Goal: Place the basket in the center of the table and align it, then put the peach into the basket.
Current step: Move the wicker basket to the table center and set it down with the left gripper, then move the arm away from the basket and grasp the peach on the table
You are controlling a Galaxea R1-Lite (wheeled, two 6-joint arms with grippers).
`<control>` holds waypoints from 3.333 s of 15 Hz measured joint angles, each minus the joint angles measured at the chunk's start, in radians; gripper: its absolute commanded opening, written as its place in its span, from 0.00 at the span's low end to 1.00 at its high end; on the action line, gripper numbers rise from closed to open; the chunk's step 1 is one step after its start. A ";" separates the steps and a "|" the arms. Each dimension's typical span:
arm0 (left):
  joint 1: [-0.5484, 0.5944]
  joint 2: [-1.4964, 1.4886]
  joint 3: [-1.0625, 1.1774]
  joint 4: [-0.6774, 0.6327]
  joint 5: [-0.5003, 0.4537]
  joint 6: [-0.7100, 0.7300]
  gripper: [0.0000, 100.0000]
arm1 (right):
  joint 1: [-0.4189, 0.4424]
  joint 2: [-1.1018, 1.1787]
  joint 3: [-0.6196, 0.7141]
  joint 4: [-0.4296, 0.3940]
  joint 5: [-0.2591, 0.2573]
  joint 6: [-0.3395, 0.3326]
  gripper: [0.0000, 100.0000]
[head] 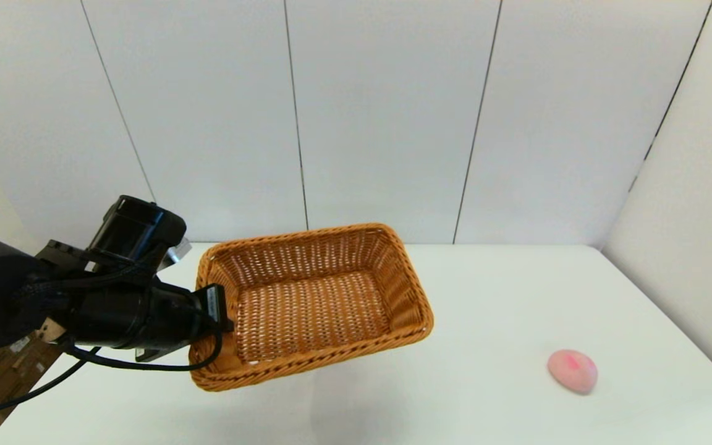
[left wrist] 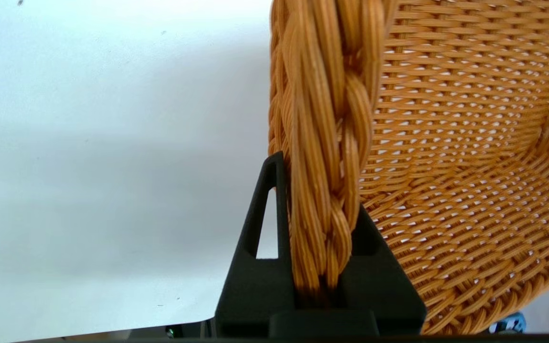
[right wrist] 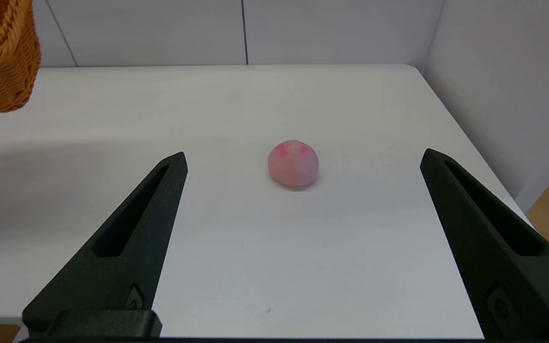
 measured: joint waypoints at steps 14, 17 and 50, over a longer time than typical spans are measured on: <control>-0.166 0.377 -0.168 -0.119 -0.007 -0.140 0.00 | 0.000 0.000 -0.001 -0.001 0.000 0.000 1.00; -0.174 0.426 -0.169 -0.131 -0.010 -0.127 0.00 | 0.000 0.000 0.000 -0.001 0.000 0.000 1.00; -0.117 0.208 -0.145 -0.219 -0.106 0.039 1.00 | 0.000 0.000 0.000 -0.001 0.000 -0.001 1.00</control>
